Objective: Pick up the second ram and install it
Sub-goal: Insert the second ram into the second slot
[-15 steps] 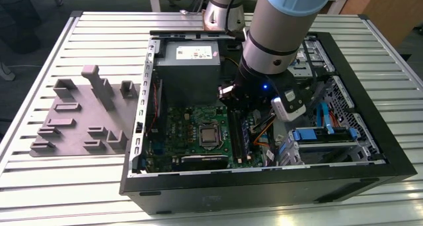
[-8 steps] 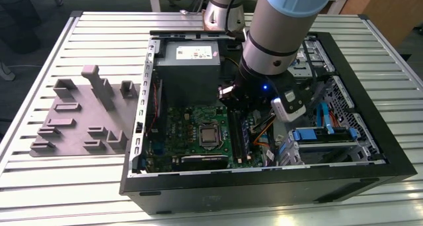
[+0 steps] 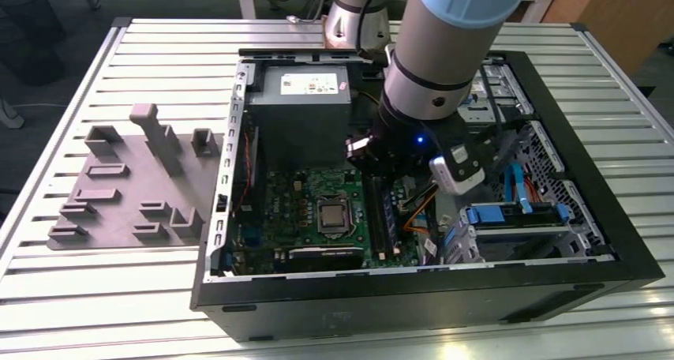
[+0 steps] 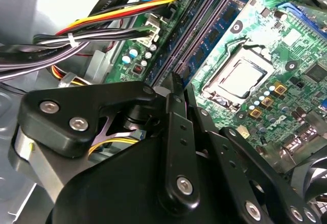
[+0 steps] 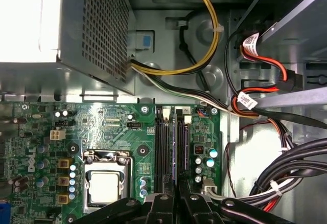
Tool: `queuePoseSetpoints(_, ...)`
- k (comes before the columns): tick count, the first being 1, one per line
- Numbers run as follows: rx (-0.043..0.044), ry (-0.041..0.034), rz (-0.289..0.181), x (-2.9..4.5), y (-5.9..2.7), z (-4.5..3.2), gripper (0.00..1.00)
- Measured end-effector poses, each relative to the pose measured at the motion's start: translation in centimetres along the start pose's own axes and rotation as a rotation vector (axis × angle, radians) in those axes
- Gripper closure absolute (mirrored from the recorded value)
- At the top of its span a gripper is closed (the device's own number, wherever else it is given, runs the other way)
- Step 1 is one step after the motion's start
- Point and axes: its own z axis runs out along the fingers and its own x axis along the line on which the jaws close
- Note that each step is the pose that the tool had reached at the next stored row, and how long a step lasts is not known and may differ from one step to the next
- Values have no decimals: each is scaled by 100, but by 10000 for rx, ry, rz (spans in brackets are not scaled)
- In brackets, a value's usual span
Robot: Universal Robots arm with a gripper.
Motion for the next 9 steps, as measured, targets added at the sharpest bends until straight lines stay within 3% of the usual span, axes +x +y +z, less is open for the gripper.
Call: queuePoseSetpoints(9,-19,-4,58,40,-2,35,86)
